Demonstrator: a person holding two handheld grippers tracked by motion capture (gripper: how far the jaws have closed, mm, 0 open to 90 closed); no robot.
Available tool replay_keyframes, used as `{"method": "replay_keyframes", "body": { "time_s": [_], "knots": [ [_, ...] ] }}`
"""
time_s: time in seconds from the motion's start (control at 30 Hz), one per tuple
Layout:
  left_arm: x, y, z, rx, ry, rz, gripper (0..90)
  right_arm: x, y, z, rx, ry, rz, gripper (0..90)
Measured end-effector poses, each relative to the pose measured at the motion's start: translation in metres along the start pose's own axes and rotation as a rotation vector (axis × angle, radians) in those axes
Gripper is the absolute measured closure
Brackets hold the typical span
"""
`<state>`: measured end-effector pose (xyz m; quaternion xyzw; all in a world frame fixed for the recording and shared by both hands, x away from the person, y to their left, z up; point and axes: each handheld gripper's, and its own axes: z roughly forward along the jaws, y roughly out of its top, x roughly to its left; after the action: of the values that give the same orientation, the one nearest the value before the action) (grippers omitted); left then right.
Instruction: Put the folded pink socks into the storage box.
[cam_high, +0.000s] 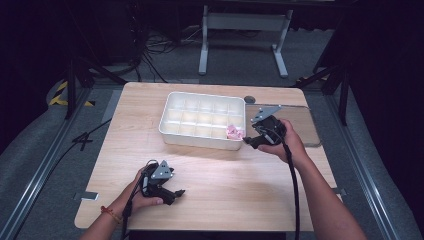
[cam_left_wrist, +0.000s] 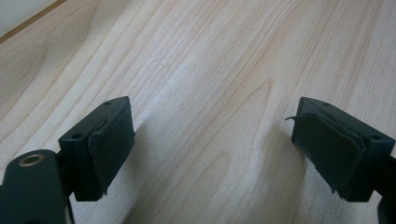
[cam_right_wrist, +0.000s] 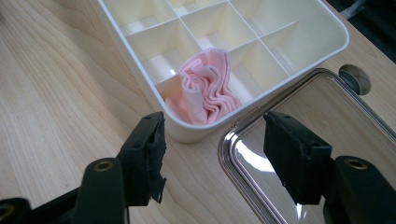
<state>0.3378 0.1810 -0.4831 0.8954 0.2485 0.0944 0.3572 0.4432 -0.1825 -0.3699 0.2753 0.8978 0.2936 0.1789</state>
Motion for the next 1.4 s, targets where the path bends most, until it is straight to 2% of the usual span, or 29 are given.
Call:
{"method": "replay_keyframes", "body": {
  "time_s": [0.33,0.6,1.0,1.33,1.4],
  "knots": [
    [0.000,0.000,0.000,0.000,0.001,0.000,13.2,0.007,-0.013,-0.009,-0.002,-0.005,-0.015,38.6],
    [0.000,0.000,0.000,0.000,0.001,-0.001,13.2,0.010,-0.029,-0.013,-0.006,-0.011,-0.008,38.2],
    [0.000,0.000,0.000,-0.004,0.001,-0.006,13.2,0.020,-0.049,-0.016,0.029,-0.044,-0.036,36.7],
    [0.000,0.000,0.000,-0.001,0.002,-0.003,13.2,0.024,-0.075,-0.018,0.040,-0.044,-0.035,36.2],
    [-0.001,0.000,0.000,-0.004,0.002,-0.007,13.2,0.025,-0.081,-0.018,0.037,-0.058,-0.036,36.2]
  ]
}}
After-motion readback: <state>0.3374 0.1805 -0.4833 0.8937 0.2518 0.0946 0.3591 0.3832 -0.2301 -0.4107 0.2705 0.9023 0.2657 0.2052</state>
